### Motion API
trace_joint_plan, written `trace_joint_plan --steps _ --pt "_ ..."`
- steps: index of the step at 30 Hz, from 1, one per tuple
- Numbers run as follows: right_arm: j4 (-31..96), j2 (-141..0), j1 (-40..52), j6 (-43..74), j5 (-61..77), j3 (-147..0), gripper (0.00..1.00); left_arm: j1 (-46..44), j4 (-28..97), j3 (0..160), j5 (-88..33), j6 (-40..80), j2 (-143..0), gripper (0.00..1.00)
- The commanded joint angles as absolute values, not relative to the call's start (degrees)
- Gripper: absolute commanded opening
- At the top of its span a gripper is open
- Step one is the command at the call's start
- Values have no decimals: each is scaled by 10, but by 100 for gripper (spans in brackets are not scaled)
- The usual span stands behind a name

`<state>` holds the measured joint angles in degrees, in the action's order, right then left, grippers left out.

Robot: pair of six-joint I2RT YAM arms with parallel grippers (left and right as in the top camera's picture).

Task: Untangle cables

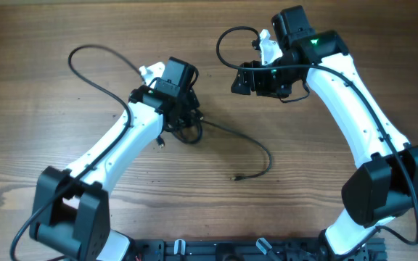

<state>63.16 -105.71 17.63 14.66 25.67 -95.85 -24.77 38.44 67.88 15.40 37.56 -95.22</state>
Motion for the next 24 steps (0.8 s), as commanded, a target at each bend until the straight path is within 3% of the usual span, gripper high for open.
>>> trace_joint_plan --steps 1,4,7,8,13,18,24 --pt "630 -1056 178 135 253 -974 77 -248 409 722 85 169 -904 96" --pt "630 -1056 178 135 253 -974 77 -248 440 725 83 164 -892 92" --pt "630 -1056 178 135 253 -974 78 -248 488 724 62 102 -893 78" --pt "630 -1056 178 135 253 -974 78 -248 497 724 62 83 -894 78" --pt "630 -1056 178 135 253 -974 78 -248 495 722 62 -99 -933 74" --pt "631 -1056 178 135 253 -974 78 -247 491 722 63 -242 -994 64" --pt "630 -1056 178 135 248 -974 78 -245 502 722 62 -315 -1029 43"
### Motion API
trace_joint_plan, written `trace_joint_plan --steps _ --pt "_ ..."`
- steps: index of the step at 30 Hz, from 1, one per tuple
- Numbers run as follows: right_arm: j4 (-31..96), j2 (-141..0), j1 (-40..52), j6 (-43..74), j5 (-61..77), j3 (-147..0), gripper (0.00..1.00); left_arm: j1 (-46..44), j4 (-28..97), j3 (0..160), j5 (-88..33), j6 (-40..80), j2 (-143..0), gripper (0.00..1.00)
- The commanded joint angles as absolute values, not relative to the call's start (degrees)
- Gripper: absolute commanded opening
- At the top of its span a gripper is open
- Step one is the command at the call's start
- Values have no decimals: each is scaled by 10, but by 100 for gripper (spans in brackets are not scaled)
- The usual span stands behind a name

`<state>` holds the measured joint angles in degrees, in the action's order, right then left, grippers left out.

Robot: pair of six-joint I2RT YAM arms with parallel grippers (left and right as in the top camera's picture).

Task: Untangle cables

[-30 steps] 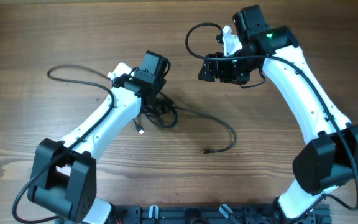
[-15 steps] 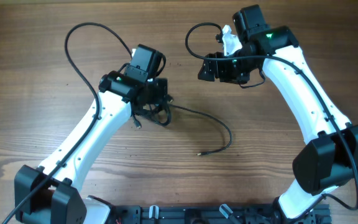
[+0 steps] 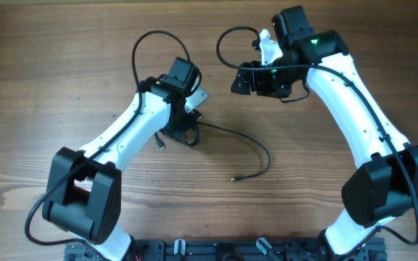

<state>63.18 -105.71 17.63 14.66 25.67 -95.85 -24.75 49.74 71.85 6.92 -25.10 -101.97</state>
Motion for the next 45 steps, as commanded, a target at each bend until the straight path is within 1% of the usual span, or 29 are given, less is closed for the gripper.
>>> trace_joint_plan --steps 1,2,7,9,12,13,17,21,25,29,31,32,34,37,39,40,41,42,44,45 --pt "631 -1056 178 135 244 -974 78 -244 504 722 62 -321 -1033 42" --pt "631 -1056 178 135 244 -974 78 -242 505 721 62 -326 -1036 40" --pt "633 -1056 178 135 244 -974 78 -220 504 711 62 -329 -1055 38" --pt "635 -1056 178 135 244 -974 78 -207 505 701 62 -339 -1059 35" --pt "635 -1056 178 137 244 -974 78 -197 507 691 54 -343 -1059 26" --pt "634 -1056 178 137 244 -974 78 -197 507 688 34 -343 -1059 24" --pt "636 -1056 178 137 244 -974 77 -197 509 668 -2 -343 -1059 21" --pt "634 -1056 178 137 244 -974 78 -197 523 639 -2 -362 -1059 21" --pt "632 -1056 178 137 244 -974 78 -197 536 635 -2 -371 -1059 31" --pt "633 -1056 178 136 244 -974 78 -198 537 635 -6 -366 -1059 33" --pt "633 -1056 178 137 244 -974 78 -201 536 635 -6 -352 -1059 34" --pt "632 -1056 178 137 244 -974 78 -204 536 635 -7 -333 -1059 38" --pt "629 -1056 178 137 244 -974 78 -208 533 635 -29 -282 -1059 41" --pt "629 -1056 178 136 244 -974 78 -209 535 635 -101 -216 -1059 31" --pt "629 -1056 178 136 244 -974 78 -209 537 635 -129 -168 -1059 27" --pt "628 -1056 178 136 244 -974 78 -209 536 635 -142 -147 -1059 21" --pt "628 -1056 178 136 244 -974 77 -209 535 635 -156 -140 -1059 11" --pt "628 -1056 178 135 244 -974 78 -209 535 635 -166 -140 -1059 4" --pt "628 -1056 178 135 244 -974 78 -209 534 635 -181 -138 -1059 4" --pt "628 -1056 178 135 244 -974 78 -209 532 636 -185 -117 -1059 4"
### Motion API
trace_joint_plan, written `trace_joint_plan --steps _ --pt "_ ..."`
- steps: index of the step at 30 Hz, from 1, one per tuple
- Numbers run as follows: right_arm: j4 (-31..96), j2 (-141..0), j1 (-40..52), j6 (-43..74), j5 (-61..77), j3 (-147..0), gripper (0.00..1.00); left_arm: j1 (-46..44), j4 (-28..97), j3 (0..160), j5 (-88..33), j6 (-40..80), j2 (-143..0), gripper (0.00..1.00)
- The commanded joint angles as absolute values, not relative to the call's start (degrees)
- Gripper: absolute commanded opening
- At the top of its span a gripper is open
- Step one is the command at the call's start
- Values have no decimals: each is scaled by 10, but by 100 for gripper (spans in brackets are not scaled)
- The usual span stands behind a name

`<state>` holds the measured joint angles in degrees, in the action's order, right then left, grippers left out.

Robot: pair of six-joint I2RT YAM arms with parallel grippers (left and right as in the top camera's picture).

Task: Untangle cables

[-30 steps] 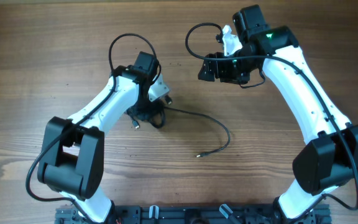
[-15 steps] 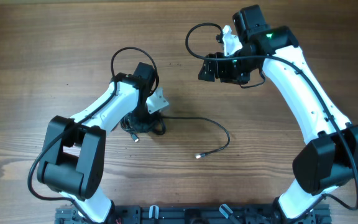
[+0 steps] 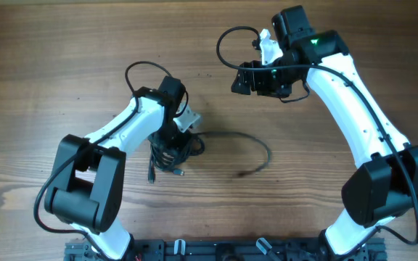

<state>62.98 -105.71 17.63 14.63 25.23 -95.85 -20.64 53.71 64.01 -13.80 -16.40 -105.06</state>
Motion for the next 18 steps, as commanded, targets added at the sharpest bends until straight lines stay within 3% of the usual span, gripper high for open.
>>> trace_joint_plan --steps 1,5,11,15,18 --pt "627 -1056 178 135 244 -974 78 -207 533 641 -185 -94 -1058 4" --pt "624 -1056 178 135 244 -974 78 -192 549 679 -237 -39 -1056 4" --pt "622 -1056 178 135 244 -974 78 -128 619 821 -469 -38 -1056 4" --pt "621 -1056 178 135 244 -974 78 -95 623 860 -475 -21 -1056 4" --pt "613 -1056 178 135 244 -974 79 -75 620 877 -398 -9 -1056 4"
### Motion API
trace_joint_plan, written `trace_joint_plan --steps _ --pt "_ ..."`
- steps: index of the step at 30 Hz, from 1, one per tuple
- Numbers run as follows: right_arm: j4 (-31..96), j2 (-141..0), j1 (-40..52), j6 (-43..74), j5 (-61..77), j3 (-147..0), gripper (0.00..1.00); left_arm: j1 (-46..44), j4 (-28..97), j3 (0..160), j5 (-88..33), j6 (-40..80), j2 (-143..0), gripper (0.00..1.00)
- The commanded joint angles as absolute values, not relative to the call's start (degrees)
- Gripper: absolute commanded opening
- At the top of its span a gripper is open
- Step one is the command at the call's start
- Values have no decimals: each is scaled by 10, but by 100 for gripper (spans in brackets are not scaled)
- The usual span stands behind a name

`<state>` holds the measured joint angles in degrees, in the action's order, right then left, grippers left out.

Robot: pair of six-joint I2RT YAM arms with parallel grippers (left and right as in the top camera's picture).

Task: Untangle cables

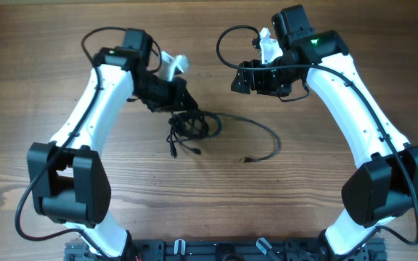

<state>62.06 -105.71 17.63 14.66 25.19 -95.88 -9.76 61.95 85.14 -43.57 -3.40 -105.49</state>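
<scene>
A black cable tangle (188,127) lies on the wooden table left of centre, with two plug ends (174,151) sticking out below it. One long strand (271,138) curves right and ends in a small plug (247,158). My left gripper (182,109) sits right on the tangle's upper edge and looks shut on it; its fingers merge with the black cable. Up at centre right, my right gripper (235,80) points left, well apart from the tangle, jaws apparently apart with nothing between them.
Each arm's own black cable loops beside its wrist, one (227,43) by the right arm and one (93,40) by the left. A black rail (223,250) runs along the table's front edge.
My left arm has swung up and outward, and its gripper now reaches in from the upper left. The tangle has shifted up and to the right with it. The long strand's end lies further right.
At first the left gripper was over the tangle near the centre, with the long strand trailing right. Then its wrist had turned, and later the bundle was lower and nearer the front. Now the bundle is back up under the gripper. The right arm stayed still throughout.
</scene>
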Motion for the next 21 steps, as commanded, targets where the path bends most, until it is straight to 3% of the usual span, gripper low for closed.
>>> trace_joint_plan --steps 1,7,10,15,16,17,18,19,20,21 --pt "611 -1056 178 135 244 -974 79 -68 620 891 -355 12 -1056 4" --pt "604 -1056 177 136 244 -974 77 -29 564 973 -230 140 -1056 4" --pt "605 -1056 177 135 232 -974 78 -36 572 973 -183 132 -1065 4" --pt "604 -1056 177 135 222 -974 78 -72 632 971 -172 16 -1081 5" --pt "605 -1056 177 135 222 -974 78 -79 648 971 -169 6 -1082 10" --pt "605 -1056 177 135 222 -974 78 -88 667 971 -161 -6 -1085 24" --pt "605 -1056 177 135 222 -974 78 -93 677 967 -151 -11 -1087 46" --pt "605 -1056 177 135 222 -974 78 -97 680 964 -144 -11 -1087 56" --pt "605 -1056 177 135 222 -974 78 -102 681 955 -131 -11 -1088 75" --pt "605 -1056 177 135 222 -974 78 -106 679 943 -114 -11 -1088 83"
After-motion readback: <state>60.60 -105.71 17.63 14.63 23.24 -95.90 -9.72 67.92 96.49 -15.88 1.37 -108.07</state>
